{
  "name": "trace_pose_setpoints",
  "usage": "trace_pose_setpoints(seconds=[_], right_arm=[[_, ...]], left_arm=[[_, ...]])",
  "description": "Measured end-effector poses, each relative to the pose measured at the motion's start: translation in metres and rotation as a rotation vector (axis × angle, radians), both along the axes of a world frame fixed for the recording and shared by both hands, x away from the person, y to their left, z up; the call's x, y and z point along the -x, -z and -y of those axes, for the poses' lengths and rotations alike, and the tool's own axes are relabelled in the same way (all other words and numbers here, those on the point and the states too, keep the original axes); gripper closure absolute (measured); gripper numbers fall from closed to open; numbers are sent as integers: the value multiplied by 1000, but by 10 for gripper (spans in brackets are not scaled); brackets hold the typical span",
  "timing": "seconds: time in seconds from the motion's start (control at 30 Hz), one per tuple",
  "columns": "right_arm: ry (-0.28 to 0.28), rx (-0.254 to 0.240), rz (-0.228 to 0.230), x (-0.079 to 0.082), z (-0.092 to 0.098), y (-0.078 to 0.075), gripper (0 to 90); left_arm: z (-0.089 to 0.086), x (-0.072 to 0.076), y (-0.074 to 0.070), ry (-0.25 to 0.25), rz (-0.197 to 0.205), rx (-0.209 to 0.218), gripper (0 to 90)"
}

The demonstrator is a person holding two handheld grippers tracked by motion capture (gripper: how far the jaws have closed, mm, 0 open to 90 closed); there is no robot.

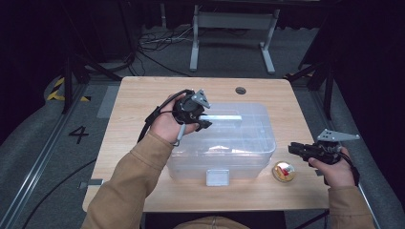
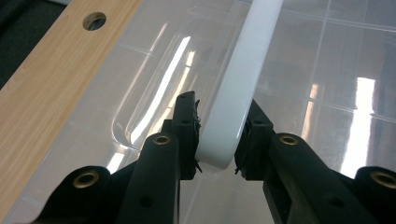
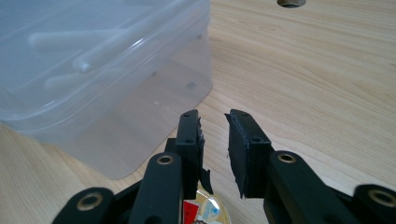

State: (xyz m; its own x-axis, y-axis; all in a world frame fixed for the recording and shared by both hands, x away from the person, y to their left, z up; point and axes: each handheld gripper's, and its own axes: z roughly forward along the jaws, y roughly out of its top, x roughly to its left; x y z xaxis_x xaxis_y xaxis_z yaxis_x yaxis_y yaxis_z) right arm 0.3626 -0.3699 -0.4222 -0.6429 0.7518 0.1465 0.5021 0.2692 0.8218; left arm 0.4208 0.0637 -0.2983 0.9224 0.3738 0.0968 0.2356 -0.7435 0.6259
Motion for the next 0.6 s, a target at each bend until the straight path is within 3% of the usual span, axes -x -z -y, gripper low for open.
trace_pose_setpoints(seconds=[0.17,0.4,0.53,0.6], right_arm=[[-25,-30,3,2,-5,-3,754],[-60,-44,19,4,-10,-8,763],[-96,-49,15,7,-15,-11,786],[-140,-67,14,11,-22,-18,824]], left_arm=[[1,-5,-7,-28,10,3,729],[1,-13,-14,-39,-6,-5,727],[1,-19,-18,-63,-18,8,723],[1,-22,-20,-67,-20,5,721]])
